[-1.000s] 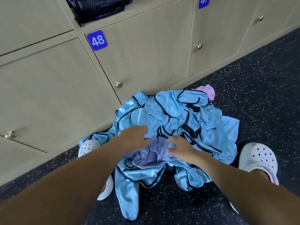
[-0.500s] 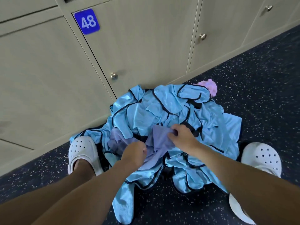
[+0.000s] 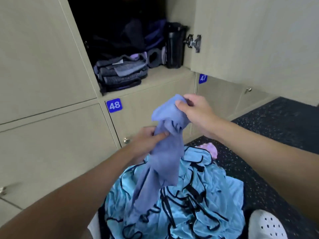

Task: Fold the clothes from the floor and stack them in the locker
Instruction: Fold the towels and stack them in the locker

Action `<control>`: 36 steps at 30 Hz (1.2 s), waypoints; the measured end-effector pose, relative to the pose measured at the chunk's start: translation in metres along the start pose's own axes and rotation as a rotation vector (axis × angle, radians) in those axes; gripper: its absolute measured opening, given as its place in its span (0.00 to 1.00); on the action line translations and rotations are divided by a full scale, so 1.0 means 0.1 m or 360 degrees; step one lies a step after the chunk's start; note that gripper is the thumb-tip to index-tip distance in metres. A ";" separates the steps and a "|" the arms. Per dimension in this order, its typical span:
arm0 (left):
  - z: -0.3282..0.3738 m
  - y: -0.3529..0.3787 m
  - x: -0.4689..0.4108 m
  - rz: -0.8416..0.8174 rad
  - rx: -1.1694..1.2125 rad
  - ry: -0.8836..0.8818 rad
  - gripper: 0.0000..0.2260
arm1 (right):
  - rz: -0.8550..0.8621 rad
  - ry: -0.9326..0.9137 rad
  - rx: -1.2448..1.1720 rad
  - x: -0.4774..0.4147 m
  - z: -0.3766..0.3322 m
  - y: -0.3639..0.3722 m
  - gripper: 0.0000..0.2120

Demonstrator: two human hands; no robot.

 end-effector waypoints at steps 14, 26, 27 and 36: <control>1.52 0.11 0.37 0.0103 0.0046 0.0296 0.14 | -0.0088 0.0069 -0.0538 0.05 -0.79 -0.25 0.10; 1.18 0.25 0.60 0.0765 0.0033 0.0121 0.16 | 0.0223 0.0169 -0.0907 0.12 -0.79 -0.27 0.07; 1.18 0.26 0.61 0.0765 0.0037 0.0117 0.17 | 0.0230 0.0156 -0.0916 0.14 -0.81 -0.25 0.08; 1.20 0.43 0.63 0.0417 0.0345 0.0438 0.26 | 0.0255 0.0008 -0.0766 0.27 -0.86 -0.17 0.11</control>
Point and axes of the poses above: each hand's wrist, its own x-axis away from the middle knuckle, its own y-axis out of the palm, z = x × y, the point moved 5 cm from there along -x, towards the middle knuckle, and after that the axes turned 9 degrees about x, right-handed, at the moved point
